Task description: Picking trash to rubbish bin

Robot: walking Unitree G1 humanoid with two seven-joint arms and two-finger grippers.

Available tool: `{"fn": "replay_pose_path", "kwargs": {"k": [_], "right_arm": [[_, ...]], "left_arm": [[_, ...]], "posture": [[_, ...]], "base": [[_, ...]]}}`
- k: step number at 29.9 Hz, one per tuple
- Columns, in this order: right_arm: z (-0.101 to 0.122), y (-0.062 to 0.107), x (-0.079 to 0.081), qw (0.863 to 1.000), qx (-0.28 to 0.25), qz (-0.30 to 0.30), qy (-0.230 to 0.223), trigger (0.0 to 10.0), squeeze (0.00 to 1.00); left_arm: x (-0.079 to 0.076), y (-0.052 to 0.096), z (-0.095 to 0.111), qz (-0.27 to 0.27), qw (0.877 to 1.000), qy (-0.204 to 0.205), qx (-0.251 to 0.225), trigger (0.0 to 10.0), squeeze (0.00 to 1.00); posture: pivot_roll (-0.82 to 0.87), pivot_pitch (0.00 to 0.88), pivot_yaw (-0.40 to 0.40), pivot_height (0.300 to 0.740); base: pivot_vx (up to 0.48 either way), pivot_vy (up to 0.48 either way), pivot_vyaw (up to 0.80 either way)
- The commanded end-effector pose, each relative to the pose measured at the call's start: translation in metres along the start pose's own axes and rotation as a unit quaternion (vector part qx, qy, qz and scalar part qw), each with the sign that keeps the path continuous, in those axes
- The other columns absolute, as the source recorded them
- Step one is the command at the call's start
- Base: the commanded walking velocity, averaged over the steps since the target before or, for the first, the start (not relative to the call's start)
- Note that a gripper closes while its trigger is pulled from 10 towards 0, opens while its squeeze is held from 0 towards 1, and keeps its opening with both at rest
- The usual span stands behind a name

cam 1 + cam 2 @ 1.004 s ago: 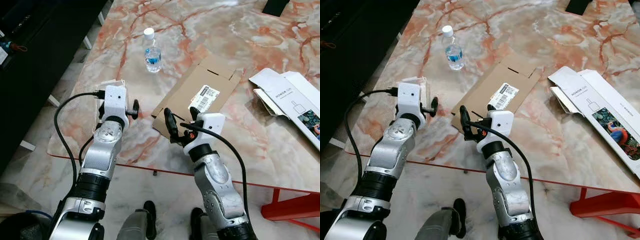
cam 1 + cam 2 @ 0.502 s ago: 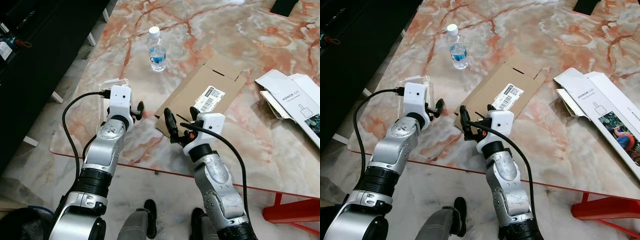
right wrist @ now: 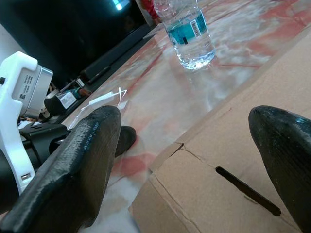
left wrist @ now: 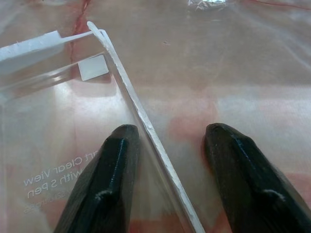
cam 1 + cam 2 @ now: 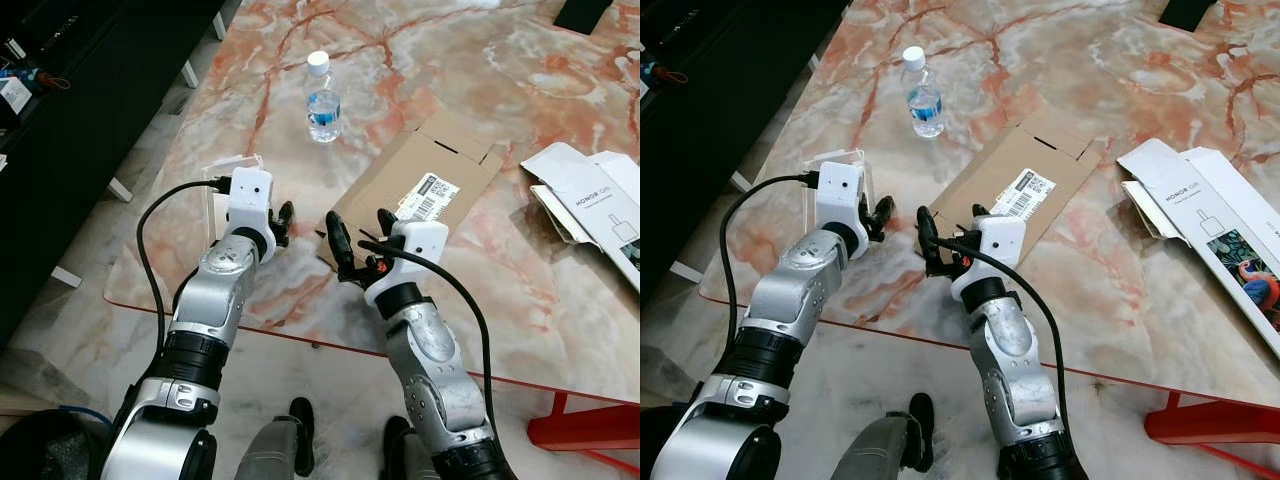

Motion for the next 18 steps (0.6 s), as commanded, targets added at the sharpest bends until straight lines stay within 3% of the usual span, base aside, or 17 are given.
{"fn": "replay_pose_path", "kwargs": {"k": [1, 7, 15, 18], "right_arm": [[-0.002, -0.002, 0.011, 1.000, 0.002, 0.007, -0.022, 10.0, 0.00], [-0.002, -0.011, 0.007, 1.000, -0.004, 0.008, -0.014, 10.0, 0.00], [-0.003, -0.014, 0.003, 1.000, -0.002, 0.011, -0.006, 10.0, 0.00], [-0.008, -0.016, 0.004, 1.000, 0.002, 0.014, -0.003, 10.0, 0.00]], "left_arm": [[0.003, -0.002, -0.009, 0.003, 1.000, 0.012, 0.025, 0.0, 0.00], [0.009, -0.002, -0.017, 0.010, 0.999, 0.018, 0.035, 0.0, 0.00], [0.024, 0.008, -0.029, 0.037, 0.999, 0.018, 0.035, 0.0, 0.00], [0.035, 0.017, -0.026, 0.063, 0.998, -0.032, 0.002, 0.0, 0.00]], "posture": [[0.14, 0.294, 0.134, 0.740], [0.13, 0.245, 0.128, 0.740], [0.13, 0.211, 0.074, 0.740], [0.16, 0.201, 0.061, 0.740]], "base": [[0.000, 0.000, 0.00], [0.000, 0.000, 0.00], [0.000, 0.000, 0.00], [0.000, 0.000, 0.00]]}}
Point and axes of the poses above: a point about 5 cm out from each wrist's last joint towards the gripper, its own y axis pointing back from the gripper into the wrist, its own z axis along the axis of the wrist's last joint, x = y × z, the point moved 3 cm from there along -y, pointing out of the wrist towards the gripper, and after that the axes turned 13 degrees about y, right-handed, at the moved point
